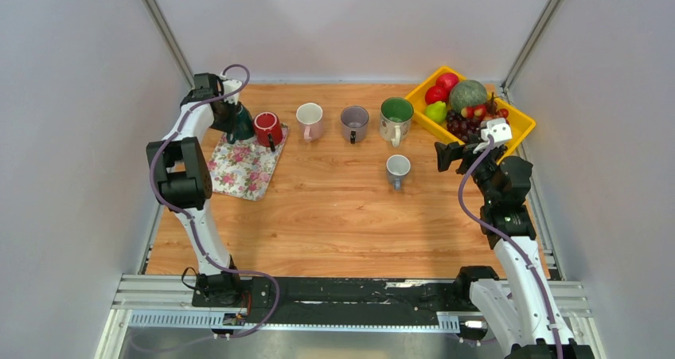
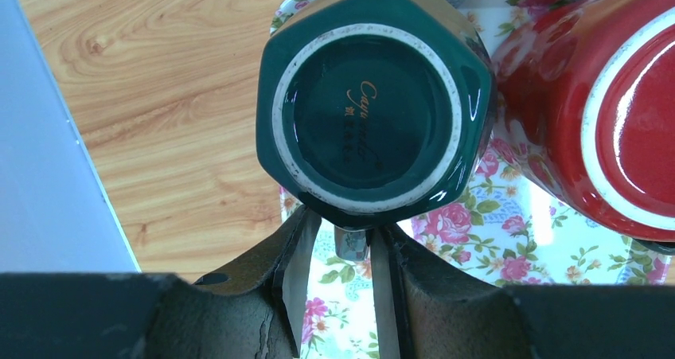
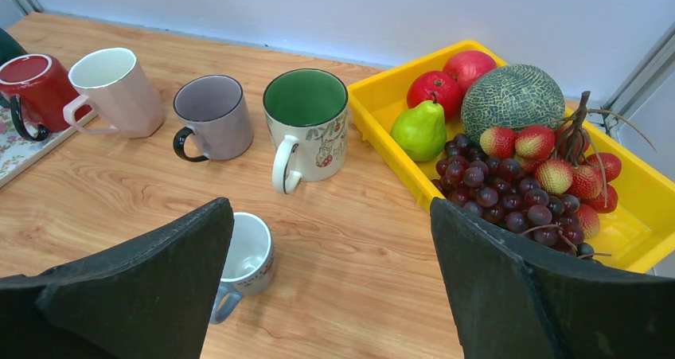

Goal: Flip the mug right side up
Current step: Turn over the cup on the tray.

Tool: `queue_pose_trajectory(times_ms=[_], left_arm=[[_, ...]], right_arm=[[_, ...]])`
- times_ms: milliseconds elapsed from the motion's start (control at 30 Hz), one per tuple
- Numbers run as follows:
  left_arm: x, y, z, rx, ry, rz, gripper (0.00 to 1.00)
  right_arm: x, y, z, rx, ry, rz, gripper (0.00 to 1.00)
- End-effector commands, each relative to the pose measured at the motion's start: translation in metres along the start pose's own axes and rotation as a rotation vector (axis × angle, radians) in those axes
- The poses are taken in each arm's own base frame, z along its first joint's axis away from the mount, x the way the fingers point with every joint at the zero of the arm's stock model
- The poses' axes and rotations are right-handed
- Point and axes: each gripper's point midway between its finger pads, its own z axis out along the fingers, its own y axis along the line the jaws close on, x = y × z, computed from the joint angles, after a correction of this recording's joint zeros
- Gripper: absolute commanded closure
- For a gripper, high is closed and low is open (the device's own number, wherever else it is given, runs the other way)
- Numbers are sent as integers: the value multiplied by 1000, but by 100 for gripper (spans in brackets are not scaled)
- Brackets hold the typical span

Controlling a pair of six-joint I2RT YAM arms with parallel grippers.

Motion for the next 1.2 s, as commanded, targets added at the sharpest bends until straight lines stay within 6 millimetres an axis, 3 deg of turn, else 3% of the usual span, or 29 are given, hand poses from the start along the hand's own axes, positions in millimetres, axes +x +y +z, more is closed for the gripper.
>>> queue_pose_trajectory(times_ms=[0,633,1167], left_arm=[[-11,1,1,-1,-35,-15,59],[-23,2,2,8,-65,-20,64],[-31,-1,-4,20,-109,-24,59]], right_arm=[[-27,5,-2,-19,-67,-12,0],[-28,4,-2,-17,-67,-11,0],[-28,5,-3,-18,-69,-13,0]])
